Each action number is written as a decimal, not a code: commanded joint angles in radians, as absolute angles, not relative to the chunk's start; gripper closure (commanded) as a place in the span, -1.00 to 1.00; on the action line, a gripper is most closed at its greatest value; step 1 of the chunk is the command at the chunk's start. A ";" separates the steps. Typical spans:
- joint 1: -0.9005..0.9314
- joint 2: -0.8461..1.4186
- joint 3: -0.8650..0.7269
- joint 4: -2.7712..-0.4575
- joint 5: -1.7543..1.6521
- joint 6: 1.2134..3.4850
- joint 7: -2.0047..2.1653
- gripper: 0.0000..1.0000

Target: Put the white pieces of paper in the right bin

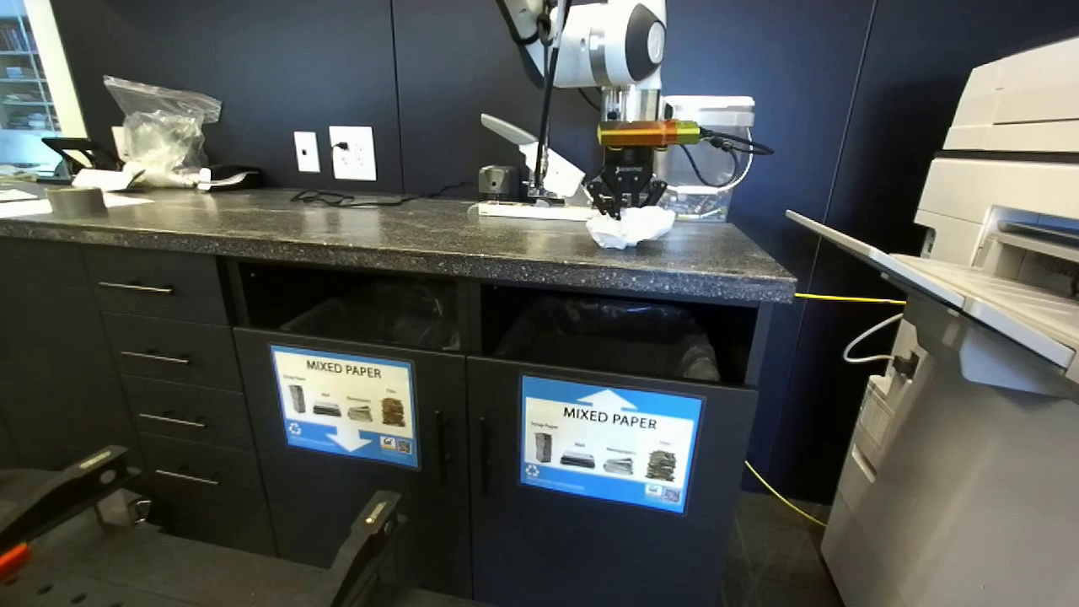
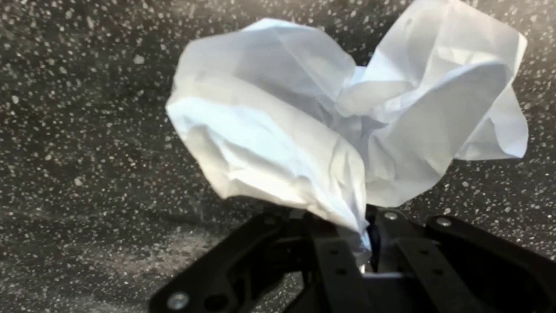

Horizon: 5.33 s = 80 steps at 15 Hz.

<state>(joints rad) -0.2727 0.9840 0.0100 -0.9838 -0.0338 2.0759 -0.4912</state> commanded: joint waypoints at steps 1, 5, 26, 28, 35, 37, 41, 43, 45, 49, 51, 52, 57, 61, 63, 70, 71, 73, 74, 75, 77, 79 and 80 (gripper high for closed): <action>-0.272 0.850 0.027 -1.221 -0.027 2.135 -0.497 0.79; -0.277 0.736 0.025 -1.391 -0.020 2.153 -0.501 0.79; -0.268 0.352 0.057 -2.329 0.115 2.857 -0.488 0.79; -0.333 0.386 0.127 -2.349 0.188 2.993 -0.537 0.79; -0.579 0.622 0.393 -2.329 0.006 3.358 -0.450 0.79; -0.593 0.685 0.368 -2.307 -0.118 3.423 -0.394 0.79; -0.523 0.789 0.243 -2.246 -0.255 3.577 -0.289 0.78; -0.458 0.834 0.175 -2.203 -0.268 3.648 -0.252 0.78; -0.410 0.871 0.132 -2.154 -0.270 3.700 -0.221 0.79; -0.337 0.932 0.080 -2.050 -0.253 3.752 -0.164 0.78; -0.321 0.961 0.071 -2.003 -0.250 3.762 -0.132 0.78; -0.295 0.979 0.058 -1.988 -0.232 3.780 -0.127 0.78; -0.267 1.037 0.030 -1.955 -0.213 3.892 -0.079 0.77; -0.253 1.126 0.021 -1.903 -0.224 4.026 -0.051 0.76; -0.287 1.148 0.029 -1.865 -0.258 4.028 -0.004 0.76; -0.273 1.245 0.010 -1.741 -0.223 4.089 0.045 0.76; -0.266 1.261 0.008 -1.723 -0.213 4.097 0.046 0.76; -0.279 1.276 0.010 -1.690 -0.222 4.092 0.070 0.76; -0.269 1.290 0.007 -1.674 -0.212 4.097 0.066 0.76; -0.277 1.291 0.006 -1.660 -0.220 4.090 0.074 0.76; -0.264 1.305 -0.003 -1.635 -0.207 4.096 0.062 0.76; -0.275 1.300 -0.006 -1.614 -0.221 4.086 0.073 0.76; -0.262 1.312 -0.010 -1.601 -0.210 4.094 0.060 0.76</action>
<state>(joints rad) -0.2822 1.2689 0.0103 -1.6788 -0.2213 4.0549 0.0516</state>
